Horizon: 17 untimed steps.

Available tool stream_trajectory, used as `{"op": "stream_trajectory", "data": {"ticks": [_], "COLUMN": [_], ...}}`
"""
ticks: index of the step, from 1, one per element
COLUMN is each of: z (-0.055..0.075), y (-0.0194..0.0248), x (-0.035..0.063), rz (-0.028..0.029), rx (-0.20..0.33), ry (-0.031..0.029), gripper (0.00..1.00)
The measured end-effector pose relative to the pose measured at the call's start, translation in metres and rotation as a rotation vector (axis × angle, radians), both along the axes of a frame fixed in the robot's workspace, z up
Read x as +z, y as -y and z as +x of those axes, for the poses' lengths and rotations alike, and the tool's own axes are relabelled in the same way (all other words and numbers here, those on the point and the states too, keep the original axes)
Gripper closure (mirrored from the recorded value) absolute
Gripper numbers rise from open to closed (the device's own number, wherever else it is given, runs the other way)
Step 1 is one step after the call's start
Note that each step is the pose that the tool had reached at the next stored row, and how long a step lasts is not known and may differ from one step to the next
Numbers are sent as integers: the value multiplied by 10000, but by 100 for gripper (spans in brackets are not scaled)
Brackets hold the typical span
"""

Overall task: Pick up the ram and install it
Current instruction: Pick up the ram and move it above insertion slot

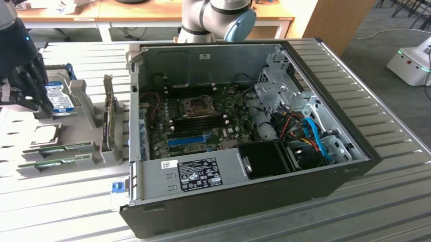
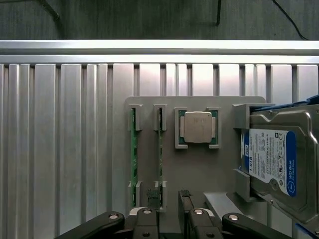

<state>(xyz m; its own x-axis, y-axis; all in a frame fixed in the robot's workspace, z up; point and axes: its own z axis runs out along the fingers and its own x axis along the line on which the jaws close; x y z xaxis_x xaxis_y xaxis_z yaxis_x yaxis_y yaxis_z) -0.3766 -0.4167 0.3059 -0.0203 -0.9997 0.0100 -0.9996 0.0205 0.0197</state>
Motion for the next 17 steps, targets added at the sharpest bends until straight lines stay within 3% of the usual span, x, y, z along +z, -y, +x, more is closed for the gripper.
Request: {"op": "stream_trajectory", "data": {"ticks": [17], "z": [0], "y": [0], "x": [-239], "rz": [1], "rx": [0], "ry": [1], "gripper": [71]}}
